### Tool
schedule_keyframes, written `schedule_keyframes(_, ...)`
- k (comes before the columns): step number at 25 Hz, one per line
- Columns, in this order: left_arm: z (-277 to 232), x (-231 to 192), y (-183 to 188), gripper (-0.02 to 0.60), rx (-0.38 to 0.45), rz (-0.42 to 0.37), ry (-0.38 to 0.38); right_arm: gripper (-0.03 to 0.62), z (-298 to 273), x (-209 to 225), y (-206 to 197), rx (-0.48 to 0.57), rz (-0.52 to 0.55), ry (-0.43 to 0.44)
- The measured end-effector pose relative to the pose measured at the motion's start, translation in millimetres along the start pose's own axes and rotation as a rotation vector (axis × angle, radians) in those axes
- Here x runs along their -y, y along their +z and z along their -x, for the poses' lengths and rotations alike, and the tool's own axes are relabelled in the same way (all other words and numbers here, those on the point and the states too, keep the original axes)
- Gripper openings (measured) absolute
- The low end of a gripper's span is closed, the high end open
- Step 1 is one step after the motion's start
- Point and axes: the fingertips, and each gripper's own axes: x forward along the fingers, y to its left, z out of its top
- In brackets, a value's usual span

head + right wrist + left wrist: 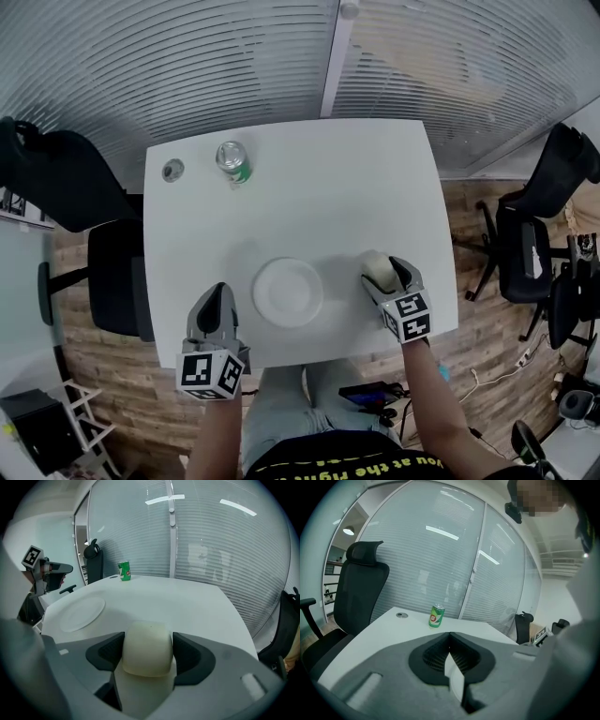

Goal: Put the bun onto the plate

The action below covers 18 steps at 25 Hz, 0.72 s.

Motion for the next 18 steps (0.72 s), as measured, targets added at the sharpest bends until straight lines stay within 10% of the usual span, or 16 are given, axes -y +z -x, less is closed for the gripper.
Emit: schedule_keyframes(18,32,-13,27,0.000,0.074,0.009,0.049,0.327,29,-11,47,0.090,0.043,0.009)
